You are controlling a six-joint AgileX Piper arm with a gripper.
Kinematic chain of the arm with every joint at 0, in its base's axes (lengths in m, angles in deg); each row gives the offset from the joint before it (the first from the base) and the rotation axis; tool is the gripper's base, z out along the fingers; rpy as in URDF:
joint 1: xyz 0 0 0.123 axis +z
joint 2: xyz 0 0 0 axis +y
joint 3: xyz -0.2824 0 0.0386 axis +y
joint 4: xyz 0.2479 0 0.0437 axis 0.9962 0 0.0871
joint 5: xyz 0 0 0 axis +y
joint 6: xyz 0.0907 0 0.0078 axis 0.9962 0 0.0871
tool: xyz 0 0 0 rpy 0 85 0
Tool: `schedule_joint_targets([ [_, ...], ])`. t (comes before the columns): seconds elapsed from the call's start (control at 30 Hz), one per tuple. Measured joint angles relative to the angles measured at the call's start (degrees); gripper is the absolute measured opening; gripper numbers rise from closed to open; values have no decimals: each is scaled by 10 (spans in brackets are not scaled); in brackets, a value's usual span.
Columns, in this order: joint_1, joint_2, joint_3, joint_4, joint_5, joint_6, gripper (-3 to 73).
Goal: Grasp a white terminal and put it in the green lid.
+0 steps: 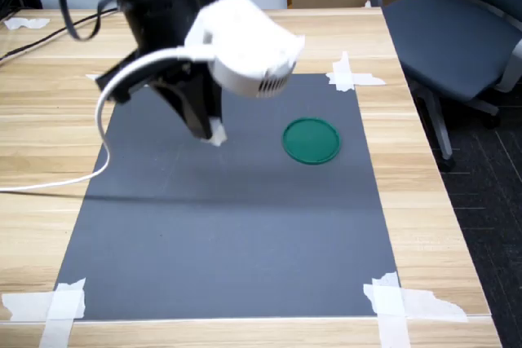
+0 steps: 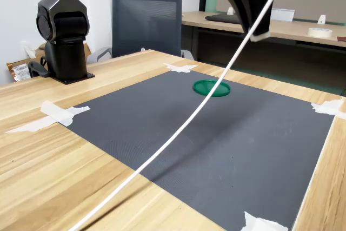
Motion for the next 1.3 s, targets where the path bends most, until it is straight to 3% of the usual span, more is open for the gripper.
schedule_joint_targets([
  [0.2,2,-36,35,26,14,-16,76],
  [0.37,34,-66,128,-10,-9,-23,76],
  [0.63,100,-100,240,-28,-73,-13,76],
  [0.93,200,-103,256,-55,-87,57,76],
  [1.3,263,-99,257,-66,-90,70,76],
])
